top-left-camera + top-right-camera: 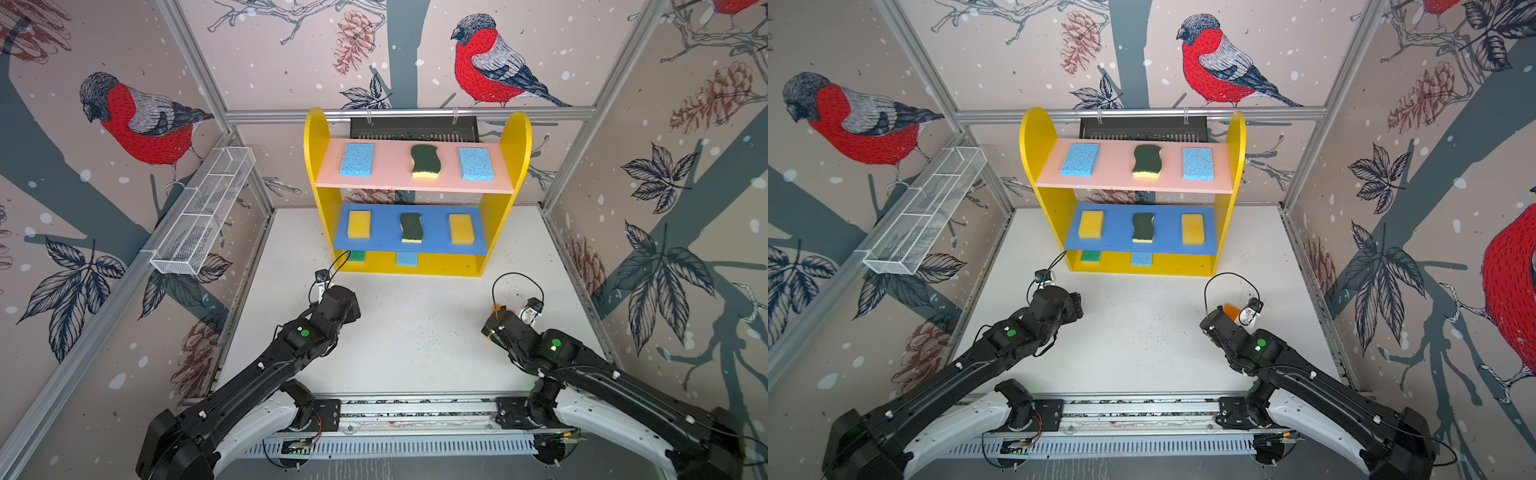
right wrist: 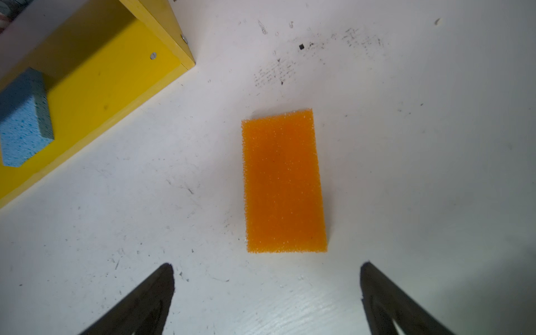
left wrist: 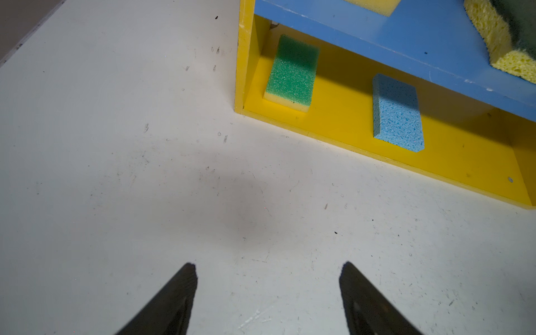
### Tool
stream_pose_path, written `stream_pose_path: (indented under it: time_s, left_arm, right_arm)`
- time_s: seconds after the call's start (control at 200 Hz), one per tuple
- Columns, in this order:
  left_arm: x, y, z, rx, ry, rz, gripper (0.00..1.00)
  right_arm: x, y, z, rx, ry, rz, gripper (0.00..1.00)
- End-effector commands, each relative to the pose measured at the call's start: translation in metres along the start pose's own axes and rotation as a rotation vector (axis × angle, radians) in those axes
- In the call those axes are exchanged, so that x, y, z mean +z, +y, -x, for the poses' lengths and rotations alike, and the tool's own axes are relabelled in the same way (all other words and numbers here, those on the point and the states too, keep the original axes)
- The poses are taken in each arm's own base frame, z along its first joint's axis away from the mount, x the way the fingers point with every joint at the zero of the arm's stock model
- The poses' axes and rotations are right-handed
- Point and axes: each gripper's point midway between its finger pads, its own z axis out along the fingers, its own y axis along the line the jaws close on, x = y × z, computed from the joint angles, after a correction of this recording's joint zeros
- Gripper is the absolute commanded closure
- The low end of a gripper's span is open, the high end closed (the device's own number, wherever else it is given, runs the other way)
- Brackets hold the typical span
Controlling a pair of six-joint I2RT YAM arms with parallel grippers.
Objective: Arrange cleaning sponges on a shelf
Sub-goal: Pick up the cleaning sponge at the middle-right of the table.
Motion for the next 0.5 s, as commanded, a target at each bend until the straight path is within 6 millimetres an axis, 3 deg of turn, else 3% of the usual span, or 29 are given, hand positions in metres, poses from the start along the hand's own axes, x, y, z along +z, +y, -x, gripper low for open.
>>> stream_pose_path:
  time_s: [0.0,0.495]
  left_arm:
    - [0.000,-0.009,0.003,-0.033,-0.023,-0.054,0.21]
    - [0.005,-0.013,-0.008,-0.034,-0.006,-0.096,0.20]
  right_arm:
    - [0.001,-0.005,-0.005,0.008,0.021,-0.038,0.00]
    - [0.027,-0.018,-0.024,0.010,0.027,-0.061,0.01]
